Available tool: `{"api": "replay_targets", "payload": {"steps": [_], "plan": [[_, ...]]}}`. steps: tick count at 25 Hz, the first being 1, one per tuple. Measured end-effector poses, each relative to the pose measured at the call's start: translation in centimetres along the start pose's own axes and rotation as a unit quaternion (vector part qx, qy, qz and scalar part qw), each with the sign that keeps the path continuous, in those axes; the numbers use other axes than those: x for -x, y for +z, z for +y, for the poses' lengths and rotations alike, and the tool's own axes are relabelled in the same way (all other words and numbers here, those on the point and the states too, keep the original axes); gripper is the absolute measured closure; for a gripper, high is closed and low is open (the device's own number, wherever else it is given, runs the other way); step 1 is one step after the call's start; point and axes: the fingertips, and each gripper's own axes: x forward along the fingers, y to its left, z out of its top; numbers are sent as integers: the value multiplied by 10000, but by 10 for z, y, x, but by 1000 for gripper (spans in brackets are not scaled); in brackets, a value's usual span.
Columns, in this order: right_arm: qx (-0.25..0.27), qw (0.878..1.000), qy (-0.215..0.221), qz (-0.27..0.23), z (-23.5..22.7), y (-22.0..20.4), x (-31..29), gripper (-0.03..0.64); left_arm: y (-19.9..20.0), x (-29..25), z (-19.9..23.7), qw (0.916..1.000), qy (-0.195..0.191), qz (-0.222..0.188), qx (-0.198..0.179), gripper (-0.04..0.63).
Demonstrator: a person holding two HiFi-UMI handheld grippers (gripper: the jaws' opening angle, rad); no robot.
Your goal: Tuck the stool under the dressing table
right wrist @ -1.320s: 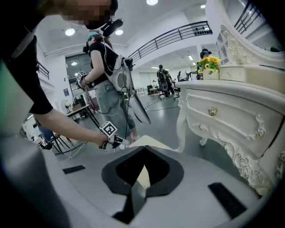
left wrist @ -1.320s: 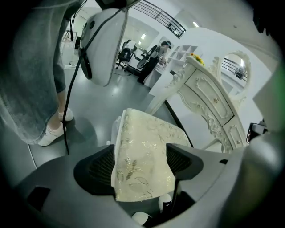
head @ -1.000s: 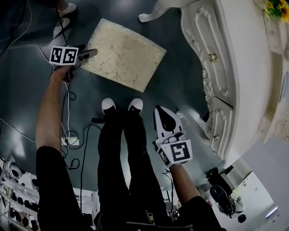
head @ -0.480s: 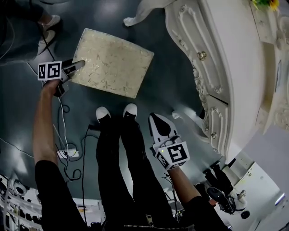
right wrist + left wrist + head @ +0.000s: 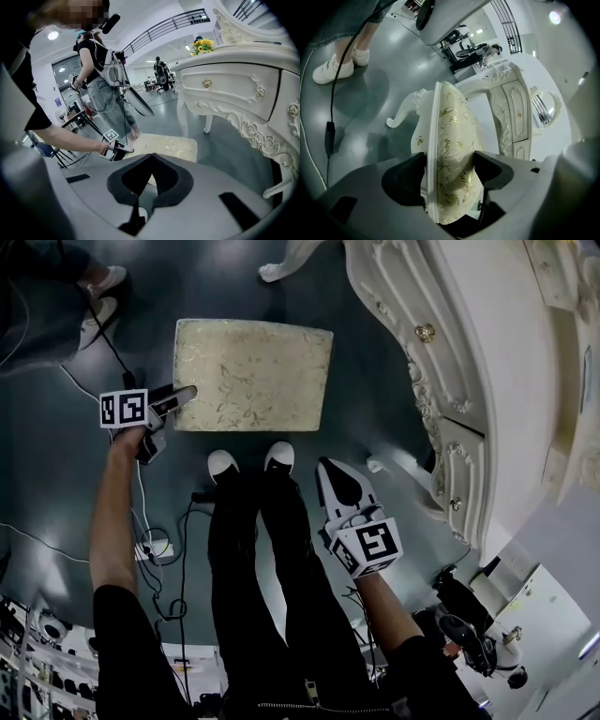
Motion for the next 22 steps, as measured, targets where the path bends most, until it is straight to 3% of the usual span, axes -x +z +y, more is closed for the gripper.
{"api": "replay_targets", "payload": {"steps": [10, 22], "plan": [[-95, 9999, -86, -33, 14, 10, -6, 614, -25, -11, -23, 9986, -289, -329, 312, 272], [-315, 9992, -193, -120, -14, -14, 3, 614, -60, -78, -59, 9965, -552, -135, 620, 284]]}}
